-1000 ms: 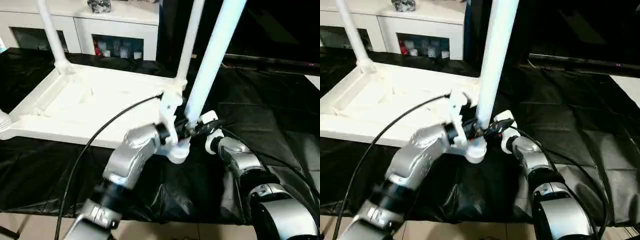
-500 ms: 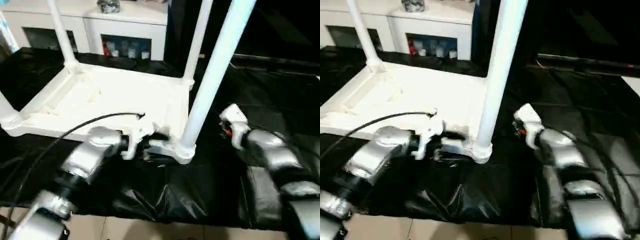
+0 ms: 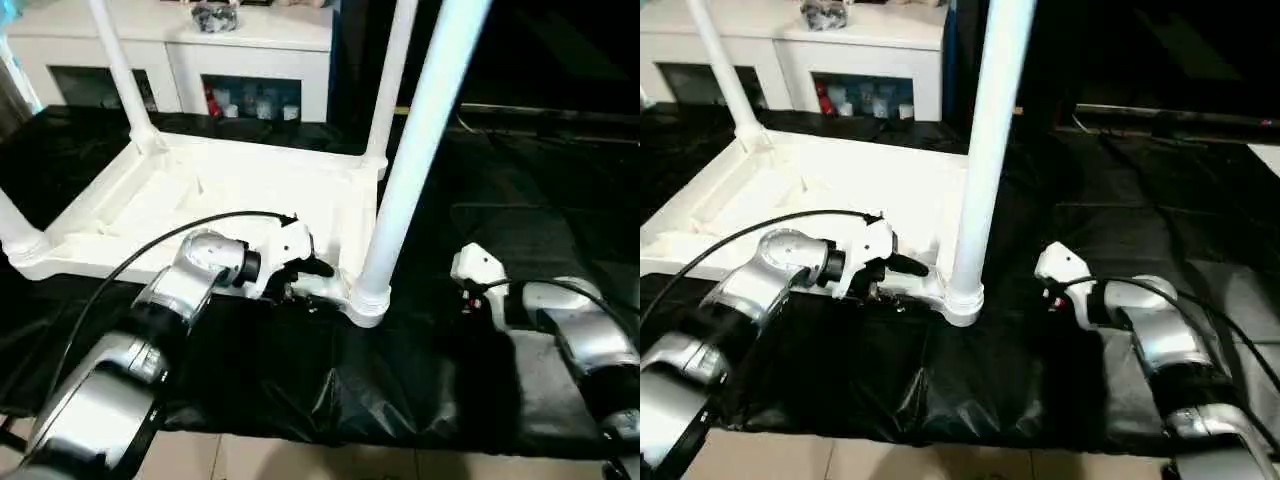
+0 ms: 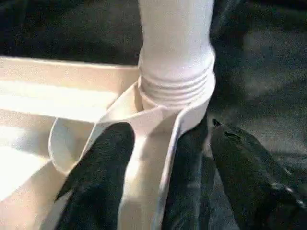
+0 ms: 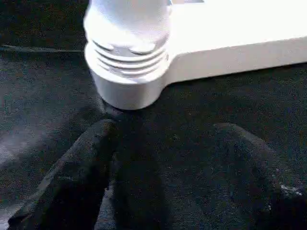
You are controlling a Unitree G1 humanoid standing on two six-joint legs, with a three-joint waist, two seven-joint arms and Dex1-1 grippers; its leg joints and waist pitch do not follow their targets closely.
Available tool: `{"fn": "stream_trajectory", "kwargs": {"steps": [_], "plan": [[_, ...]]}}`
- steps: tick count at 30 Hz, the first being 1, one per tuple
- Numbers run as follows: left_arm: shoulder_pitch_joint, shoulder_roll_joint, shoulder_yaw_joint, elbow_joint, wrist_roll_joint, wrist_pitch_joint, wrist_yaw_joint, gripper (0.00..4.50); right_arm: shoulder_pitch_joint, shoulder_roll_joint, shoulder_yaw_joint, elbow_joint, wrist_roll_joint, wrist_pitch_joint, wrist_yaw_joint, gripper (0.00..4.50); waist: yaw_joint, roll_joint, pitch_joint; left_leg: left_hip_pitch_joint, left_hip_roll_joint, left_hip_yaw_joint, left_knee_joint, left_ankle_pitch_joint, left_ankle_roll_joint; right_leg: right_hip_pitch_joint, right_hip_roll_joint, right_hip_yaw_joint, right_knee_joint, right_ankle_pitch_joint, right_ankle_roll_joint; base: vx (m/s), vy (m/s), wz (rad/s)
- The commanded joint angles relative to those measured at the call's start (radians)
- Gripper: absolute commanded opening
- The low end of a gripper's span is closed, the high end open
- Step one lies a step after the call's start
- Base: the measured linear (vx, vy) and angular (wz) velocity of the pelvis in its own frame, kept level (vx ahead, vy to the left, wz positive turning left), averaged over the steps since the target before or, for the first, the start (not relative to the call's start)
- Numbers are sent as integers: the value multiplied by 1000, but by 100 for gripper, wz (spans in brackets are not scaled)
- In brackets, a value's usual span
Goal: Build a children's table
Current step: Rotate table base
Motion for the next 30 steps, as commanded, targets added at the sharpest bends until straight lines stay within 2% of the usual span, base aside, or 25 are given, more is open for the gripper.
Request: {"fn": "stream_trajectory", "kwargs": {"steps": [1, 3, 4, 8, 10, 11, 12, 16, 17, 20, 23, 24, 26, 27, 29, 30], "plan": [[-32, -3, -10, 58, 33, -36, -13, 262, 18, -23, 2, -62, 11, 35, 15, 392, 3, -3, -75, -6, -38, 23, -54, -237, 66, 78, -14, 15, -86, -313, -176, 0, 0, 0], [-38, -6, -10, 76, 37, -42, -14, 254, 26, -28, 1, -78, 13, 44, 19, 399, 5, -1, -75, -7, -37, 23, -55, -229, 66, 78, -15, 15, -85, -302, -178, 0, 0, 0], [-53, -14, -12, 117, 51, -65, -1, 235, 37, -36, 2, -103, 17, 59, 22, 426, 4, -1, -75, -8, -37, 23, -55, -228, 69, 78, -15, 14, -86, -291, -187, 0, 0, 0], [-78, -32, -8, 179, 71, -90, 25, 208, 45, -41, 6, -131, 21, 81, 21, 447, 5, 0, -75, -5, -36, 23, -54, -239, 68, 77, -16, 13, -87, -293, -194, 0, 0, 0], [-89, -43, -4, 209, 84, -103, 39, 199, 50, -39, 9, -143, 20, 90, 17, 450, 7, -1, -75, -5, -35, 22, -55, -239, 67, 78, -17, 13, -87, -298, -189, 0, 0, 0], [-92, -45, -5, 220, 90, -108, 42, 177, 53, -39, 10, -153, 20, 96, 16, 450, 8, -3, -74, -7, -36, 22, -55, -236, 66, 79, -18, 14, -88, -302, -187, 0, 0, 0], [-98, -50, -7, 238, 101, -112, 49, 177, 55, -38, 11, -159, 19, 101, 15, 450, 9, 0, -75, -6, -36, 22, -55, -234, 66, 78, -19, 14, -88, -301, -186, 0, 0, 0], [-105, -56, -8, 262, 111, -115, 50, 160, 58, -37, 11, -169, 17, 110, 14, 450, 8, -1, -74, -7, -36, 22, -56, -232, 66, 79, -19, 14, -87, -287, -191, 0, 0, 0], [-109, -58, -8, 272, 114, -106, 41, 135, 59, -38, 12, -171, 17, 112, 13, 450, 9, -1, -74, -6, -35, 21, -56, -236, 67, 78, -19, 14, -88, -292, -191, 0, 0, 0], [-111, -55, -24, 289, 137, -80, 8, 130, 60, -39, 15, -176, 14, 116, 11, 450, 8, -3, -73, -7, -35, 21, -57, -237, 67, 79, -20, 14, -89, -309, -185, 0, 0, 0], [-116, -60, -17, 309, 146, -52, 27, 86, 61, -36, 17, -182, 12, 120, 8, 450, 9, -4, -72, -6, -36, 21, -57, -243, 64, 78, -21, 14, -91, -329, -180, 0, 0, 0], [-126, -61, -23, 324, 171, -23, 48, 86, 61, -34, 18, -187, 13, 125, 4, 450, 8, -4, -72, -7, -36, 21, -57, -242, 64, 77, -20, 14, -91, -329, -179, 0, 0, 0], [-128, -62, -18, 321, 168, -7, 47, 86, 61, -31, 19, -187, 13, 124, 2, 450, 8, -3, -71, -6, -36, 20, -58, -243, 64, 77, -20, 13, -94, -342, -171, 0, 0, 0], [-130, -71, 5, 317, 148, 23, 53, 60, 65, -28, 20, -188, 13, 123, -1, 450, 8, -9, -72, -8, -36, 19, -58, -237, 61, 79, -22, 14, -89, -336, -175, 0, 0, 0], [-132, -84, 36, 308, 121, 57, 58, 51, 70, -25, 21, -191, 13, 121, -6, 450, 7, -10, -71, -9, -37, 20, -57, -231, 65, 78, -23, 14, -90, -331, -182, 0, 0, 0], [-127, -91, 52, 290, 102, 82, 52, 51, 73, -21, 21, -190, 13, 121, -10, 450, 7, -17, -71, -10, -37, 21, -57, -229, 70, 79, -23, 14, -92, -335, -181, 0, 0, 0]]}}
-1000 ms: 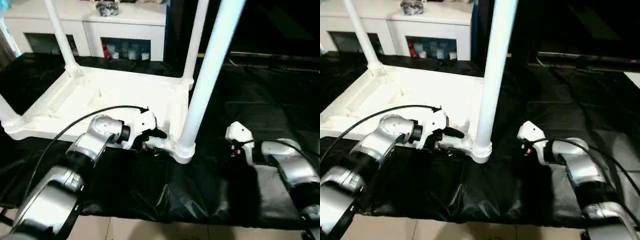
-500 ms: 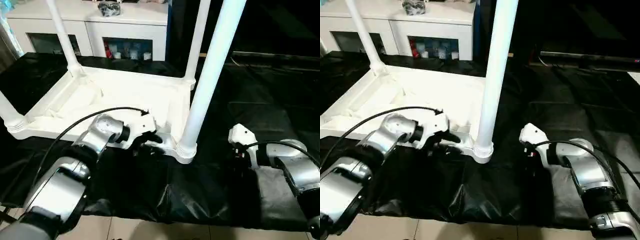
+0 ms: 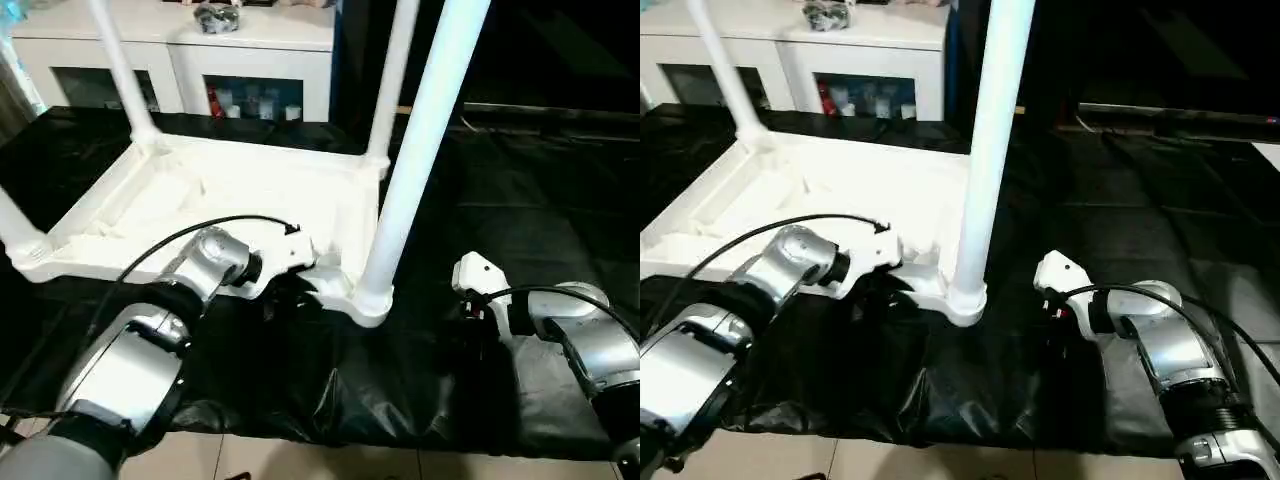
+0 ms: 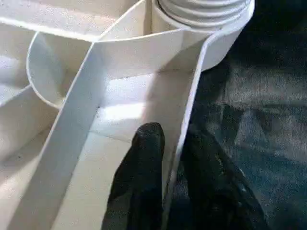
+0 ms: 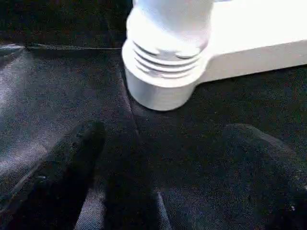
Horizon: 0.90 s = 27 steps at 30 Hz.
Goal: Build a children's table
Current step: Rotate table base
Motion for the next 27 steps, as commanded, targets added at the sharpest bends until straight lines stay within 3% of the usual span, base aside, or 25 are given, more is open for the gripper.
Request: {"fn": "stream_trajectory", "kwargs": {"steps": [1, 4, 9, 11, 12, 14, 16, 17, 18, 20, 23, 24, 27], "plan": [[11, -13, 52, -32, -57, 59, 14, 47, 9, 3, 4, -19, 9, -1, -11, 450, 8, -17, -72, -9, -36, 20, -57, -225, 69, 79, -23, 14, -86, -328, -188, 0, 0, 0], [68, -32, 68, -151, -85, 97, 12, 27, 22, 19, -1, -20, 10, 1, -41, 450, 7, -29, -73, -13, -33, 21, -55, -194, 84, 81, -27, 16, -80, -279, -214, 0, 0, 0], [151, -16, 20, -289, -39, 29, 8, 2, 19, 46, -19, 3, 4, -10, -107, 450, 2, -22, -73, -15, -28, 21, -58, -176, 96, 78, -27, 17, -75, -237, -222, 0, 0, 0], [180, -14, 21, -325, -32, 24, 30, 2, 16, 58, -27, 6, 0, -12, -139, 450, 0, -21, -70, -11, -27, 22, -59, -196, 90, 74, -28, 18, -80, -276, -209, 0, 0, 0], [197, -17, 24, -347, -41, 25, 26, 2, 17, 62, -33, -1, 5, -6, -146, 450, 3, -31, -69, -8, -29, 23, -59, -209, 86, 72, -29, 17, -83, -335, -186, 0, 0, 0], [232, -12, 22, -398, -41, 20, 26, 2, 23, 66, -40, -14, 11, -2, -156, 450, 3, -32, -66, -10, -27, 23, -61, -213, 82, 69, -30, 18, -87, -378, -165, 0, 0, 0], [279, 4, 11, -475, -22, 27, 45, 2, 33, 65, -43, -28, 14, 1, -162, 450, 2, -45, -66, -10, -24, 21, -62, -213, 79, 69, -32, 19, -84, -399, -144, 0, 0, 0], [294, 7, 14, -500, -19, 33, 62, 2, 36, 62, -42, -33, 11, -1, -167, 450, 0, -41, -64, -10, -23, 22, -63, -215, 79, 64, -32, 20, -87, -409, -138, 0, 0, 0], [315, 12, 19, -533, -22, 42, 73, 28, 47, 59, -42, -50, 12, 3, -170, 450, -2, -47, -66, -10, -23, 23, -62, -216, 80, 64, -32, 20, -87, -411, -134, 0, 0, 0], [330, 17, 30, -564, -36, 65, 73, 57, 55, 58, -44, -66, 17, 12, -172, 450, -4, -44, -65, -11, -23, 23, -63, -210, 78, 64, -31, 21, -85, -403, -126, 0, 0, 0], [369, 34, 63, -630, -55, 79, 91, 63, 69, 71, -52, -86, 34, 30, -191, 450, -7, -40, -66, -9, -22, 23, -64, -222, 72, 60, -30, 22, -86, -392, -136, 0, 0, 0], [374, 38, 71, -636, -54, 77, 103, 79, 70, 78, -53, -86, 39, 32, -191, 450, -8, -30, -67, -7, -21, 22, -67, -232, 68, 59, -28, 22, -87, -370, -146, 0, 0, 0], [400, 68, 84, -658, -36, 74, 130, 79, 75, 98, -47, -87, 40, 29, -206, 450, -13, -39, -66, -11, -22, 19, -69, -254, 62, 63, -27, 20, -84, -352, -151, 0, 0, 0]]}}
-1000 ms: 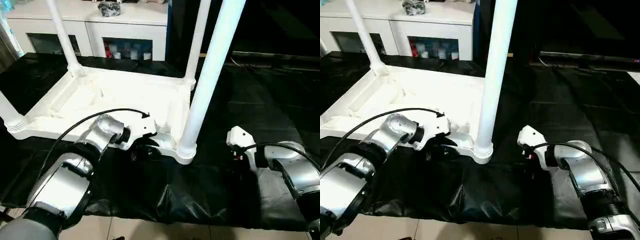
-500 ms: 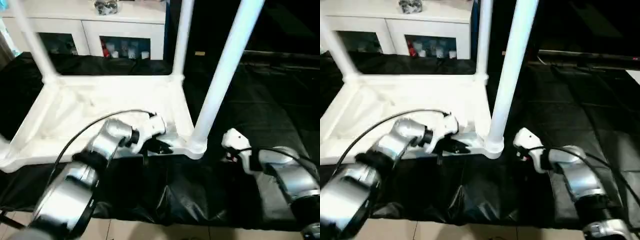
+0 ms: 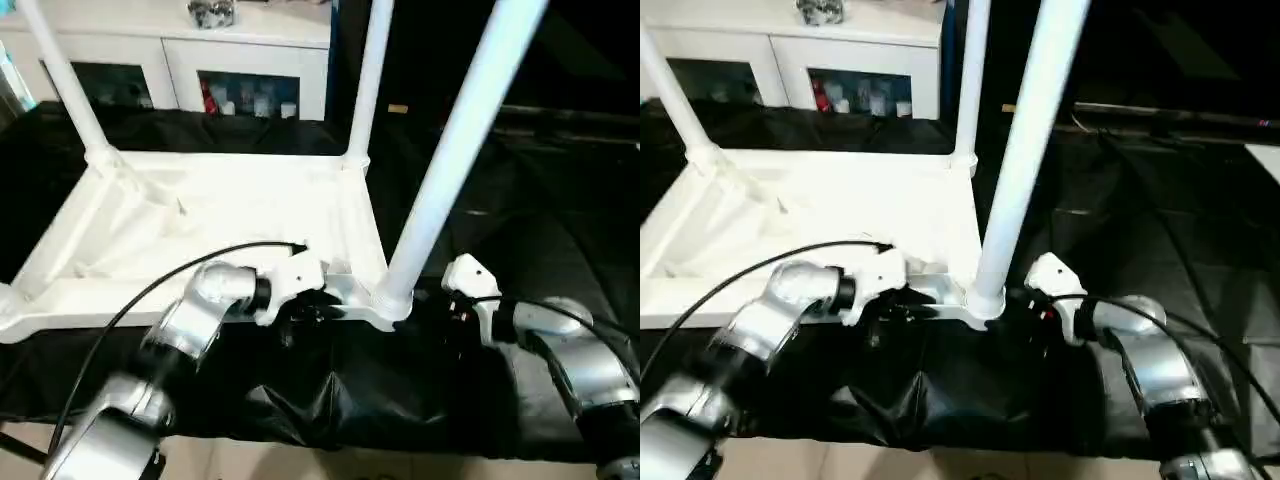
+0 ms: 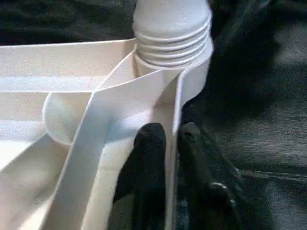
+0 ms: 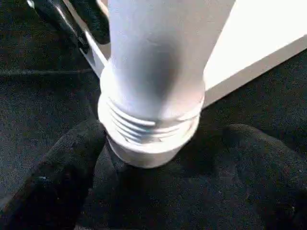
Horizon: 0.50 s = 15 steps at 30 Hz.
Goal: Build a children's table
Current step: Rotate table base
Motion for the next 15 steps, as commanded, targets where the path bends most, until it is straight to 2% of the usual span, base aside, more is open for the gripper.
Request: {"fn": "stream_trajectory", "kwargs": {"steps": [1, 2, 3, 4, 5, 6, 7, 8, 9, 10, 11, 12, 13, 14, 15], "plan": [[15, 19, 12, -17, 12, 9, 10, 79, 2, 4, -18, -20, 14, 7, -16, 450, 4, -11, -67, -10, -22, 18, -65, -255, 58, 64, -27, 18, -83, -356, -155, 0, 0, 0], [48, 42, 23, -52, 6, 24, 8, 79, 9, 23, -5, -39, 14, 11, -28, 450, 5, -18, -66, -9, -22, 18, -64, -266, 56, 62, -29, 18, -87, -401, -142, 0, 0, 0], [63, 50, 29, -71, -4, 40, 2, 79, 12, 32, -1, -50, 18, 15, -32, 450, 5, -15, -65, -12, -21, 15, -66, -262, 52, 65, -31, 19, -84, -406, -138, 0, 0, 0], [64, 51, 30, -73, -5, 42, 1, 79, 12, 33, -1, -51, 19, 15, -33, 450, 4, -14, -63, -11, -20, 15, -68, -262, 49, 61, -32, 19, -86, -426, -127, 0, 0, 0], [75, 61, 37, -85, -9, 35, 0, 79, 14, 42, 3, -64, 20, 23, -43, 450, 5, -22, -62, -8, -21, 15, -67, -269, 50, 57, -30, 18, -88, -456, -116, 0, 0, 0], [65, 77, 37, -75, -11, 24, -16, 79, 5, 47, 9, -74, 27, 30, -42, 450, 4, -22, -61, -7, -21, 16, -68, -271, 49, 56, -30, 19, -90, -465, -111, 0, 0, 0], [46, 82, 36, -46, -16, 16, -28, 79, -6, 51, 8, -63, 30, 26, -41, 450, 6, -5, -60, -2, -20, 14, -70, -284, 43, 50, -30, 20, -92, -468, -109, 0, 0, 0], [25, 86, 28, -19, -11, 13, -40, 110, -13, 53, 5, -46, 30, 17, -41, 450, 3, -8, -59, -2, -21, 14, -71, -300, 37, 50, -27, 19, -94, -466, -109, 0, 0, 0], [14, 89, 24, -3, -9, 10, -45, 110, -18, 54, 3, -35, 29, 13, -43, 450, 4, -5, -59, 0, -23, 14, -72, -309, 36, 48, -25, 18, -97, -472, -107, 0, 0, 0], [10, 88, 25, 0, -10, 12, -48, 114, -20, 54, 4, -34, 28, 14, -42, 450, 6, -7, -62, 3, -22, 14, -71, -313, 31, 49, -28, 20, -93, -447, -116, 0, 0, 0], [-25, 79, 39, 19, -44, 37, -85, 126, -23, 40, 10, -44, 30, 27, -21, 450, 10, 55, -62, 12, -22, 11, -73, -327, 12, 46, -26, 24, -91, -382, -144, 0, 0, 0], [-32, 76, 43, 20, -54, 38, -94, 142, -18, 34, 8, -55, 31, 28, -18, 450, 3, 31, -62, 9, -22, 15, -72, -335, 14, 49, -22, 22, -95, -347, -156, 0, 0, 0], [-35, 74, 44, 20, -57, 36, -99, 142, -13, 30, 7, -63, 31, 27, -18, 450, 9, 16, -67, 1, -26, 13, -69, -318, 15, 64, -21, 22, -79, -295, -180, 0, 0, 0], [-50, 61, 37, 45, -57, 33, -112, 154, -15, 25, 0, -56, 41, 25, -5, 450, 11, 16, -67, 3, -26, 15, -68, -307, 21, 62, -22, 24, -77, -277, -189, 0, 0, 0], [-47, 53, 32, 43, -55, 39, -111, 154, -2, 17, -3, -66, 35, 26, -13, 450, 5, 47, -63, 6, -30, 19, -66, -330, 25, 60, -19, 25, -90, -261, -205, 0, 0, 0]]}}
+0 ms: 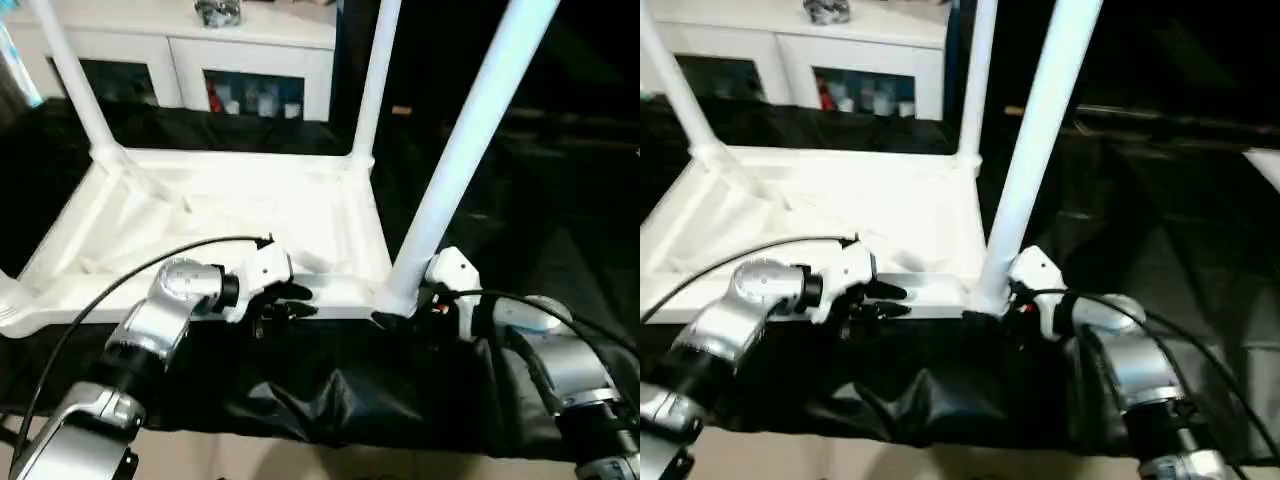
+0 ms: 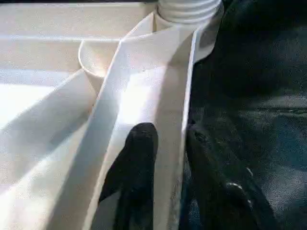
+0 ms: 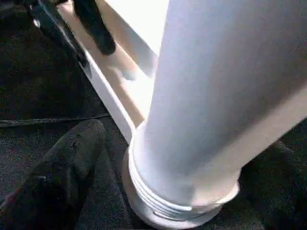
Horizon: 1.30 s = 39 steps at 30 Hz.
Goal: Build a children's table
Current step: Rotate table base
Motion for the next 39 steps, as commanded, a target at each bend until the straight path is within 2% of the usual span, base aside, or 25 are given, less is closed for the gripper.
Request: {"fn": "stream_trajectory", "kwargs": {"steps": [1, 2, 4, 5, 6, 7, 8, 9, 10, 12, 14, 15, 17, 19, 21, 24, 29, 31, 36, 37, 39], "plan": [[-13, -31, -13, 3, -3, 22, -6, 154, 17, -37, -20, -26, 0, 9, -4, 450, -4, 20, -69, 1, -27, 18, -68, -311, 25, 64, -21, 19, -79, -246, -205, 0, 0, 0], [-14, -38, -16, 4, -6, 30, -12, 154, 24, -42, -24, -40, 8, 18, 1, 450, 1, 18, -72, -2, -26, 18, -67, -278, 30, 71, -19, 20, -76, -208, -217, 0, 0, 0], [-21, -60, -31, 12, -12, 47, -27, 154, 51, -56, -34, -91, 31, 47, 18, 450, 10, 20, -75, -8, -30, 19, -62, -232, 54, 79, -22, 22, -71, -197, -223, 0, 0, 0], [-34, -79, -51, 50, 7, 28, -20, 154, 70, -68, -33, -104, 20, 42, 11, 450, 10, 35, -73, -10, -30, 19, -63, -226, 56, 76, -21, 19, -78, -223, -212, 0, 0, 0], [-34, -79, -51, 50, 7, 28, -20, 154, 70, -68, -33, -104, 20, 42, 11, 450, 10, 35, -73, -10, -30, 19, -63, -226, 56, 76, -21, 19, -78, -223, -212, 0, 0, 0], [-43, -87, -56, 70, 15, 21, -16, 154, 71, -73, -31, -98, 11, 34, 8, 450, 8, 36, -74, -12, -32, 18, -62, -229, 50, 78, -21, 17, -80, -259, -199, 0, 0, 0], [-55, -105, -51, 95, 9, 22, -8, 154, 72, -75, -39, -100, 9, 37, -8, 450, 5, 57, -72, -9, -32, 16, -63, -240, 43, 76, -21, 15, -82, -287, -191, 0, 0, 0], [-57, -108, -51, 100, 8, 23, -7, 154, 72, -75, -41, -101, 9, 38, -10, 450, -1, 45, -69, -8, -34, 21, -62, -255, 46, 73, -17, 14, -94, -310, -182, 0, 0, 0], [-58, -110, -50, 102, 8, 24, -5, 154, 72, -75, -43, -103, 10, 39, -12, 450, -3, 40, -71, -8, -36, 20, -60, -257, 45, 76, -16, 13, -91, -321, -178, 0, 0, 0], [-76, -124, -48, 145, 21, 0, 20, 154, 74, -81, -54, -116, 15, 48, -24, 450, -8, 43, -72, -12, -40, 20, -58, -245, 57, 75, -15, 13, -95, -362, -161, 0, 0, 0], [-92, -134, -45, 181, 35, -24, 44, 154, 76, -91, -61, -125, 20, 55, -31, 450, -13, 58, -73, -10, -41, 18, -57, -246, 58, 75, -13, 11, -97, -364, -155, 0, 0, 0], [-99, -139, -42, 194, 35, -29, 47, 154, 78, -97, -63, -130, 19, 57, -37, 450, -15, 54, -74, -11, -41, 17, -58, -246, 58, 77, -11, 10, -98, -359, -152, 0, 0, 0], [-118, -144, -46, 225, 36, -42, 44, 154, 87, -102, -67, -147, 22, 66, -45, 450, -19, 58, -75, -11, -43, 18, -56, -246, 62, 77, -11, 9, -100, -361, -150, 0, 0, 0], [-137, -149, -48, 257, 36, -54, 41, 154, 95, -105, -71, -158, 24, 70, -48, 450, -20, 67, -76, -12, -43, 18, -56, -246, 63, 76, -11, 9, -100, -355, -156, 0, 0, 0], [-144, -152, -46, 269, 35, -55, 39, 137, 97, -106, -72, -161, 25, 71, -49, 450, -20, 63, -77, -14, -42, 17, -57, -238, 68, 79, -10, 8, -96, -328, -164, 0, 0, 0], [-158, -153, -39, 310, 29, -58, 13, 125, 105, -107, -74, -170, 25, 74, -57, 450, -20, 67, -79, -12, -42, 18, -55, -234, 73, 78, -11, 9, -97, -323, -175, 0, 0, 0], [-151, -144, -45, 328, 29, -62, -18, 84, 100, -109, -69, -173, 28, 82, -63, 450, -21, 67, -77, -12, -41, 18, -56, -244, 74, 77, -12, 8, -100, -356, -166, 0, 0, 0], [-146, -141, -47, 330, 30, -62, -21, 67, 95, -108, -69, -170, 27, 84, -63, 450, -20, 63, -77, -13, -42, 18, -56, -241, 75, 77, -12, 8, -100, -372, -157, 0, 0, 0], [-140, -132, -25, 336, 16, -45, -24, 28, 81, -108, -62, -158, 27, 81, -61, 450, -21, 65, -76, -12, -41, 18, -57, -245, 74, 75, -13, 7, -103, -385, -151, 0, 0, 0], [-138, -130, -20, 334, 13, -43, -24, 22, 77, -108, -61, -154, 27, 79, -61, 450, -20, 56, -77, -13, -41, 18, -57, -240, 76, 75, -14, 8, -100, -387, -150, 0, 0, 0], [-125, -125, -3, 316, -4, -26, -23, 10, 65, -104, -55, -141, 23, 72, -62, 450, -22, 57, -77, -16, -41, 18, -57, -233, 77, 76, -14, 7, -99, -383, -150, 0, 0, 0]]}}
